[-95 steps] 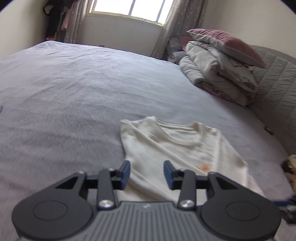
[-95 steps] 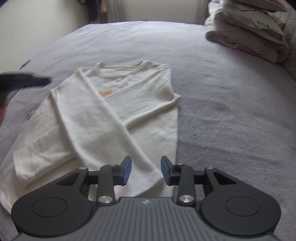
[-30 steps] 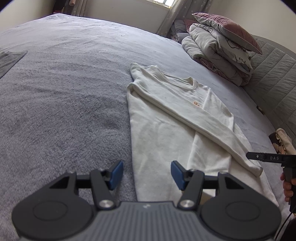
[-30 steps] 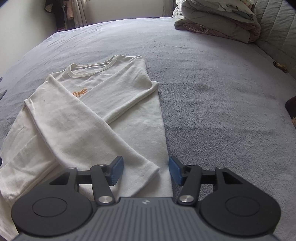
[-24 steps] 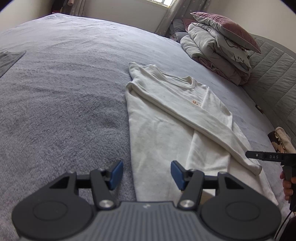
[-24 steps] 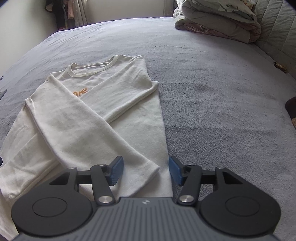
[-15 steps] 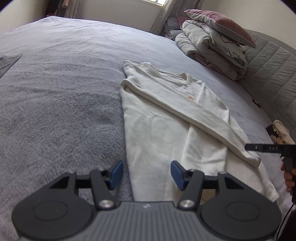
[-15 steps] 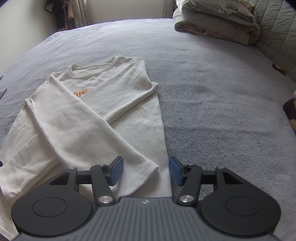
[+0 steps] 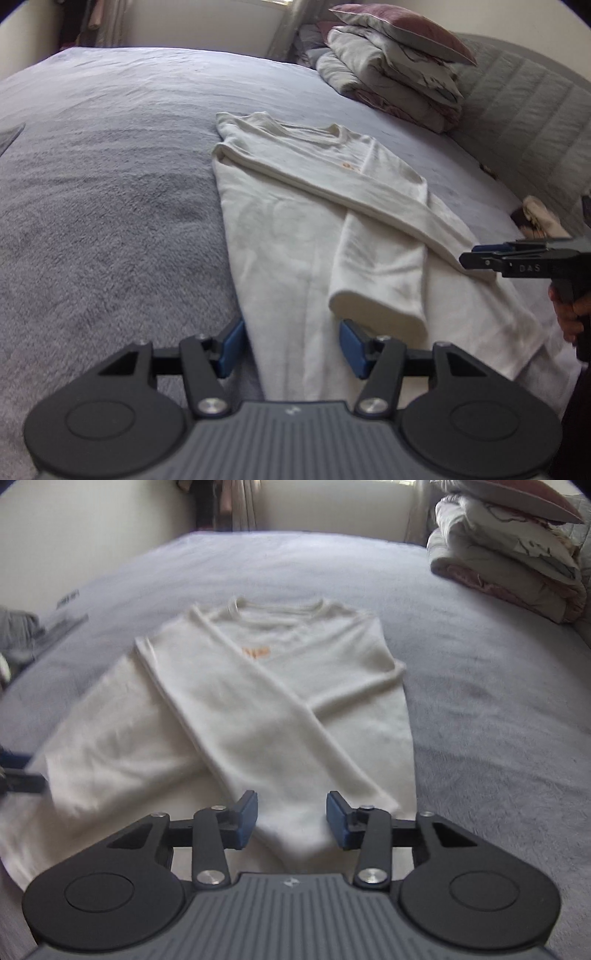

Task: Fold clothes
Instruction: 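Move both grippers to the shirt hem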

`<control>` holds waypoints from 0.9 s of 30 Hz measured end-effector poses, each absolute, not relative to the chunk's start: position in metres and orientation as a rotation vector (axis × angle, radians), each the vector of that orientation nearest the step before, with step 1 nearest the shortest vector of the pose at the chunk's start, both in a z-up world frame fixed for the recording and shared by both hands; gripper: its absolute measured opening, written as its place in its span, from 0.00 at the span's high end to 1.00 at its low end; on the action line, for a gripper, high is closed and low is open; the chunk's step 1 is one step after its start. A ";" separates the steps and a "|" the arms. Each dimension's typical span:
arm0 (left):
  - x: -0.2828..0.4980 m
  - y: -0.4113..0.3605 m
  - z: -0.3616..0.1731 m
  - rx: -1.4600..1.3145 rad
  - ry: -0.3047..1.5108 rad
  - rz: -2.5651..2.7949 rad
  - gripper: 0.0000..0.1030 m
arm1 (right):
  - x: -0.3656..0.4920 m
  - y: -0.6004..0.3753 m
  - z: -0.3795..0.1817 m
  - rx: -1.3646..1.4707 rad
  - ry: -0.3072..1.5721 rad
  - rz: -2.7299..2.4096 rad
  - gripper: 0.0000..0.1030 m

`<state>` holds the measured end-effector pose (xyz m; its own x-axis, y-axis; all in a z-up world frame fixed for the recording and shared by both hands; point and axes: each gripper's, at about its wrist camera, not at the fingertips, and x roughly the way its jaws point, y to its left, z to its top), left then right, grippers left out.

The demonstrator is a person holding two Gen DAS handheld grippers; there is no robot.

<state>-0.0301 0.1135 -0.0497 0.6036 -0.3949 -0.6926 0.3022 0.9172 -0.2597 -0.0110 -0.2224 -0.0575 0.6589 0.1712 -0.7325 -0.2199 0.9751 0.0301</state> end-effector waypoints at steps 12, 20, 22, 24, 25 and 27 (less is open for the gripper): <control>-0.041 0.113 -0.027 -0.133 0.647 -0.453 0.46 | -0.045 -0.244 -0.042 -0.088 0.743 0.282 0.57; -0.032 0.054 -0.037 -0.038 0.627 -0.595 0.50 | -0.029 -0.224 -0.057 -0.096 0.753 0.305 0.57; -0.033 0.046 -0.048 0.003 0.659 -0.595 0.50 | -0.030 -0.221 -0.062 -0.128 0.767 0.310 0.56; -0.036 0.043 -0.056 0.039 0.672 -0.593 0.51 | -0.036 -0.222 -0.062 -0.156 0.765 0.320 0.54; -0.040 0.044 -0.057 0.049 0.662 -0.597 0.51 | -0.039 -0.224 -0.062 -0.167 0.770 0.326 0.54; -0.047 0.048 -0.057 0.059 0.654 -0.605 0.51 | -0.047 -0.231 -0.061 -0.181 0.784 0.337 0.51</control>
<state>-0.0466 0.0484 -0.0570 0.6287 -0.5099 -0.5871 0.5462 0.8270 -0.1333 -0.0466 -0.2307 -0.0615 0.6581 0.2292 -0.7172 -0.3625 0.9313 -0.0350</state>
